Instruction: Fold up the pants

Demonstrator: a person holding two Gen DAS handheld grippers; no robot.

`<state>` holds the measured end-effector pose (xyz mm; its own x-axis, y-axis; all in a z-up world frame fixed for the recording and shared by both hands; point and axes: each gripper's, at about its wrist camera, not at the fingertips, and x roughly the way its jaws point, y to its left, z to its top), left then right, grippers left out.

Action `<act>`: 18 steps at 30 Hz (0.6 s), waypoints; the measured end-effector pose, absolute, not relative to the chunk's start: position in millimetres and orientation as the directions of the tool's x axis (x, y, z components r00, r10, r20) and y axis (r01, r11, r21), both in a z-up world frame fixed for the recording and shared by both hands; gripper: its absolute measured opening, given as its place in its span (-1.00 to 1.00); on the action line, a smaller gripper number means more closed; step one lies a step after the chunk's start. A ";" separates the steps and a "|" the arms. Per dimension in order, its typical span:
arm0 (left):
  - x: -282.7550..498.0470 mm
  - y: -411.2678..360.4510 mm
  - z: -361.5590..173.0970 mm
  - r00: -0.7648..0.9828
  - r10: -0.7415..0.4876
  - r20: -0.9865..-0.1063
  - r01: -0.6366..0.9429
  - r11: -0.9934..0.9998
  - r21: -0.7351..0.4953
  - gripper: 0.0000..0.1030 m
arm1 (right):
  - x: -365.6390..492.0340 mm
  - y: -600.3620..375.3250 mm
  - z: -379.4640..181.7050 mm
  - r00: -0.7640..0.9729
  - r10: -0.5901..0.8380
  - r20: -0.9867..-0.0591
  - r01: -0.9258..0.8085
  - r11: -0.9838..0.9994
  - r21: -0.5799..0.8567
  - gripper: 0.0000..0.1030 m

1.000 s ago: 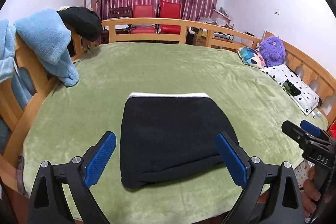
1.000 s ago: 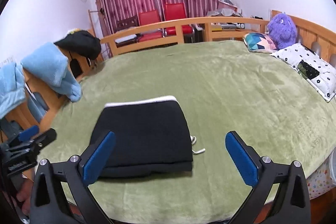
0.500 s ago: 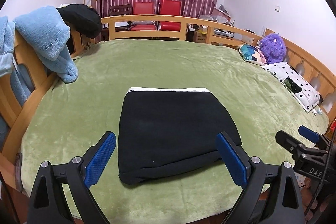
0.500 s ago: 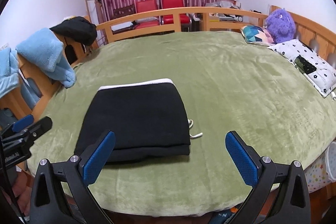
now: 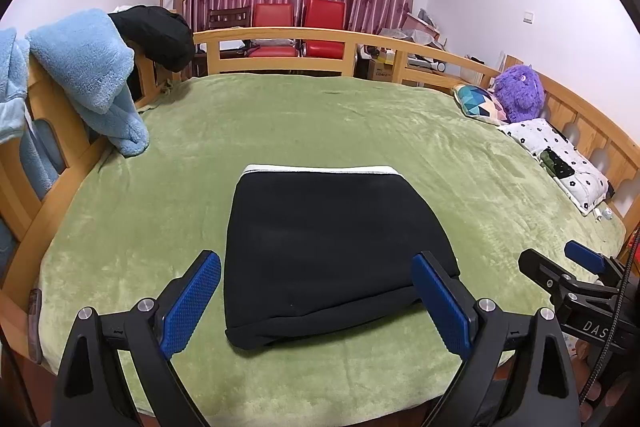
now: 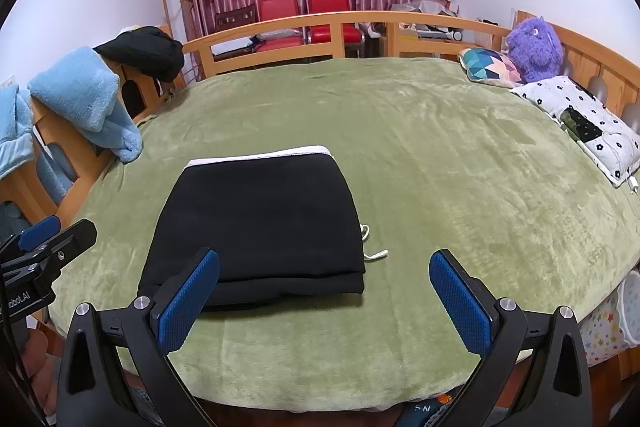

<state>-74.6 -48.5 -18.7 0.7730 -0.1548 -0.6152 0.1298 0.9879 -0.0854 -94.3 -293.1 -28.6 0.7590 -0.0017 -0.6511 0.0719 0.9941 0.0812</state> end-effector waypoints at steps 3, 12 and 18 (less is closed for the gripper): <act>-75.8 -49.2 -17.7 0.775 -0.150 -0.615 0.127 0.989 -0.081 0.88 | -93.7 -296.4 -29.1 0.757 -0.003 -0.654 0.075 0.994 0.083 1.00; -76.4 -48.9 -17.4 0.774 -0.150 -0.615 0.125 0.989 -0.084 0.88 | -93.6 -298.7 -30.1 0.755 -0.013 -0.656 0.085 0.993 0.079 1.00; -76.6 -49.8 -18.1 0.773 -0.142 -0.619 0.118 0.990 -0.080 0.88 | -93.4 -300.2 -29.9 0.755 -0.012 -0.655 0.084 0.993 0.078 1.00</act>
<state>-76.6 -49.8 -18.1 0.7725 -0.1425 -0.6188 0.1182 0.9897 -0.0803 -93.4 -300.2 -29.9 0.7553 -0.0120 -0.6552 0.0837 0.9934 0.0783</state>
